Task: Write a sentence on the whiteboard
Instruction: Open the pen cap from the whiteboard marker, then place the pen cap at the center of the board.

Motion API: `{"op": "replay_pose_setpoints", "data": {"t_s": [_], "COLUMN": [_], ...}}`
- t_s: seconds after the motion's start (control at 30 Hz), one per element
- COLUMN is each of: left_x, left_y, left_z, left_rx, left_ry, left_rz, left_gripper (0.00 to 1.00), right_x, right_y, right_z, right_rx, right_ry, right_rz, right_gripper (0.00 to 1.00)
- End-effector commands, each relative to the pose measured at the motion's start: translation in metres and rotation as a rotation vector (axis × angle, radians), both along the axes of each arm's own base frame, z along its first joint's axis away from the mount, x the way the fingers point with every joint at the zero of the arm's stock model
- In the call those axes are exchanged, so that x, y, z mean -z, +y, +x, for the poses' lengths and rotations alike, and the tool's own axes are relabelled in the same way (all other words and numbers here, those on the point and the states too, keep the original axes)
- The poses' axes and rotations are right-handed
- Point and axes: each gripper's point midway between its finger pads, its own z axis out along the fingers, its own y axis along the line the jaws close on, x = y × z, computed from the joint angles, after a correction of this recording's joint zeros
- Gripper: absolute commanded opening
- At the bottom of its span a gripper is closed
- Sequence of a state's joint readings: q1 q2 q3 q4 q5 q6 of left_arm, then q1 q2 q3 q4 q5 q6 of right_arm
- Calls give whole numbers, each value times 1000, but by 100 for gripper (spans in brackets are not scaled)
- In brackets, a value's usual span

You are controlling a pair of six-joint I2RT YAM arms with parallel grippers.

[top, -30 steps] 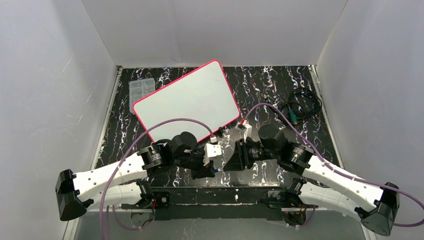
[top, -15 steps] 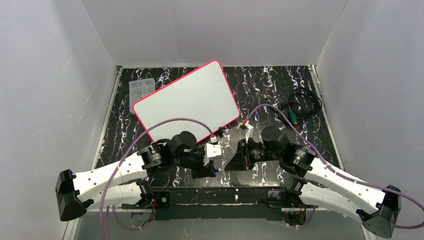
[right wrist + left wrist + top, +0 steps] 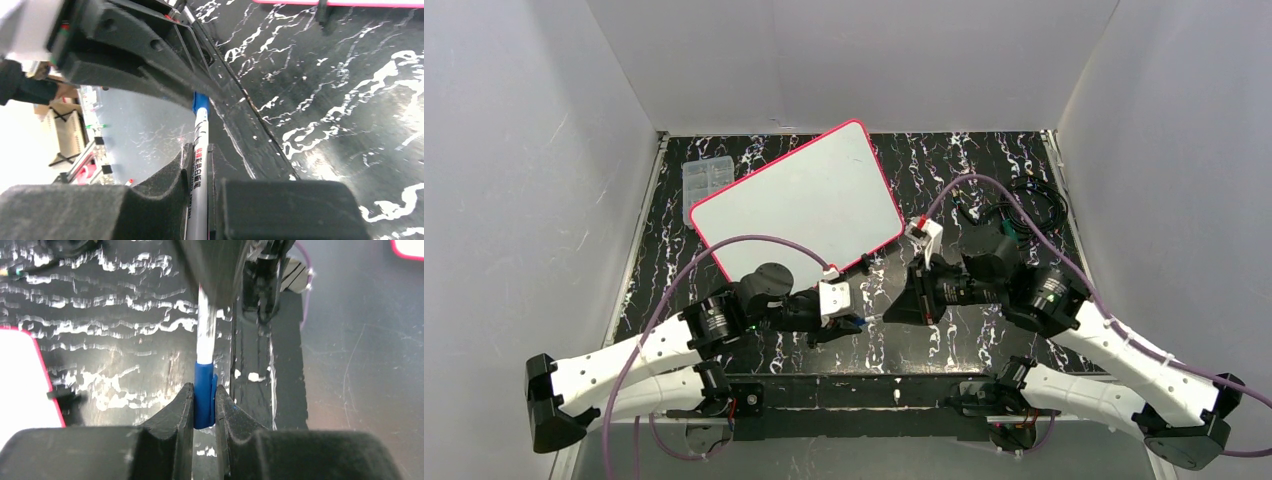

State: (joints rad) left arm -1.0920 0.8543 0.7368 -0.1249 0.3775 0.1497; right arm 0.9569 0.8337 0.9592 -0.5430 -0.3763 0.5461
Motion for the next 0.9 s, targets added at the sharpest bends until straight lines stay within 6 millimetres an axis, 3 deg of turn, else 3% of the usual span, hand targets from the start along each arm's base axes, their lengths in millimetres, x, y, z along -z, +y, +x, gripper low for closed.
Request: {"op": "replay_pose_setpoints", "data": {"t_s": [0.0,0.27,0.43,0.5,0.63,0.8,0.87], "left_x": [53,48,36,27,23,41,52], "left_y": [33,37,37,34,18,-14,-28], "left_z": [8,14,19,23,37,59,69], "left_rx": [-103,-141,-204,-252,-401,-538,-578], "left_ry": [21,-2,16,49,206,358,377], "left_rz": [186,171,125,84,23,20,62], "left_gripper": [0,0,0,0,0,0,0], "right_x": [-40,-58,-42,-29,-4,35,42], "right_y": [-18,-32,-44,-49,-62,-84,-92], "right_z": [-3,-7,9,24,74,143,167], "right_rx": [-30,-19,65,141,378,682,793], "right_ry": [-124,-151,-173,-192,-274,-421,-482], "right_rz": [3,-13,-126,-187,-309,-538,-585], "right_gripper": [1,1,1,1,1,1,1]}}
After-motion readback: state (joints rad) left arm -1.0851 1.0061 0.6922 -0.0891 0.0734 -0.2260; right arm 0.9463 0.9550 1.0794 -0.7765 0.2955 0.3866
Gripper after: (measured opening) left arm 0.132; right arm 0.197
